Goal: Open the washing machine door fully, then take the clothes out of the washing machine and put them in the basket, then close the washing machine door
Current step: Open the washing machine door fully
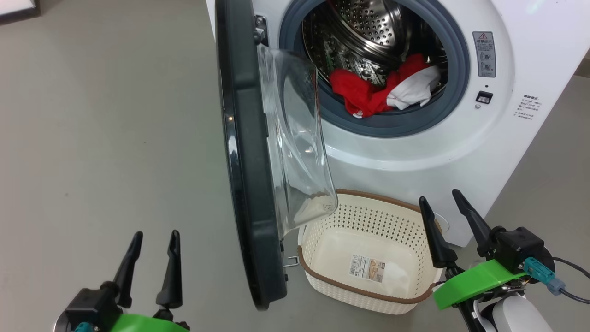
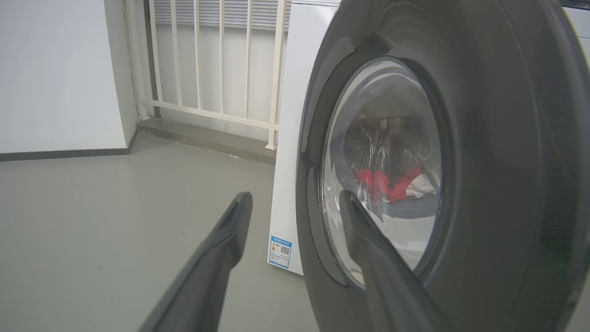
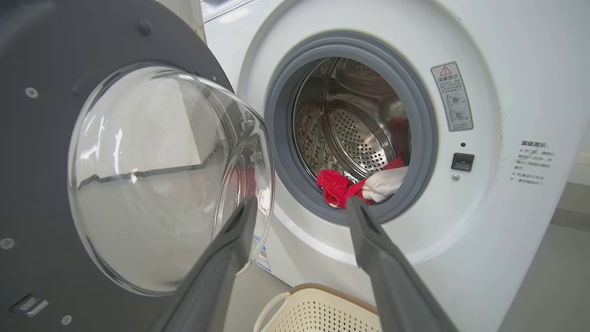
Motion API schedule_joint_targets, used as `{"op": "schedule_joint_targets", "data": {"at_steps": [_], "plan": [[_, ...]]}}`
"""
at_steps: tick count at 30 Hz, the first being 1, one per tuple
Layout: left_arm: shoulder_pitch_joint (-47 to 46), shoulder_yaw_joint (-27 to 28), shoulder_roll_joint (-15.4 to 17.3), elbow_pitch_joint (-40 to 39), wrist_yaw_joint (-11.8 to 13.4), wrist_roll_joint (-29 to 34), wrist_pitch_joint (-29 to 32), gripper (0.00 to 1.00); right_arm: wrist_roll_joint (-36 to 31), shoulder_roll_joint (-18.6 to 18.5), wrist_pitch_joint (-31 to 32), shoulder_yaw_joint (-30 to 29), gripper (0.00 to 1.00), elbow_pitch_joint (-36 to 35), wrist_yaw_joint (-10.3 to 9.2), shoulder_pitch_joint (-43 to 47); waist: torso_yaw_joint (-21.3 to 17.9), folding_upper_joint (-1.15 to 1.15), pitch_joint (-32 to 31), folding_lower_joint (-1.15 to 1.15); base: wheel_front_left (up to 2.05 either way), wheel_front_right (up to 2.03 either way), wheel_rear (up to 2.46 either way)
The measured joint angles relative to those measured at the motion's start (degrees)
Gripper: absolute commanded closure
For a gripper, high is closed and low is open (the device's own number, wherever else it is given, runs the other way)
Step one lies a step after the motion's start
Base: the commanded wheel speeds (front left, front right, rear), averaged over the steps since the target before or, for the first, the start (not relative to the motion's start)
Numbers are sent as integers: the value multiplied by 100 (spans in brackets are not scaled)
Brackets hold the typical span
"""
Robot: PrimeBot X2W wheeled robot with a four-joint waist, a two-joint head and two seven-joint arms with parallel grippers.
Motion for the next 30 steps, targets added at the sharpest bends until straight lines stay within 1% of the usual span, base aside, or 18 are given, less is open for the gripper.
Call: {"op": "schedule_joint_targets", "data": {"at_steps": [13, 14, 15, 16, 17, 23, 30], "plan": [[-15, -41, -1, 42, 43, -2, 0, 0, 52, 0, 0, 69, 0, 8, 0, 0, 13, 0, 46, 0, 0, 0, 0], [-16, -52, -2, 51, 43, -4, 0, 4, 52, -1, 0, 74, 0, 14, 0, 0, 13, 0, 55, 0, 0, 0, 0], [-16, -67, -2, 70, 43, -16, 0, 57, 53, 0, 0, 79, 0, 19, 0, 0, 13, 0, 61, 0, 0, 0, 0], [-16, -85, -2, 96, 43, -20, 0, 91, 53, 0, 0, 83, 0, 22, 0, 0, 11, 0, 67, 0, 0, 0, 0], [-17, -100, -2, 120, 43, -23, 0, 100, 54, 0, 0, 86, 0, 25, 0, -1, 8, 0, 73, 0, 0, 0, 0], [-99, -119, -3, 77, 98, -105, 0, 100, 103, 0, 0, 136, 0, 62, 0, -1, 1, 0, 103, 0, 0, 0, 0], [-436, -194, -10, -633, 98, 1, 0, 100, 111, -1, 0, 162, 0, 90, 0, -4, -1, 0, 123, 0, 0, 0, 0]]}}
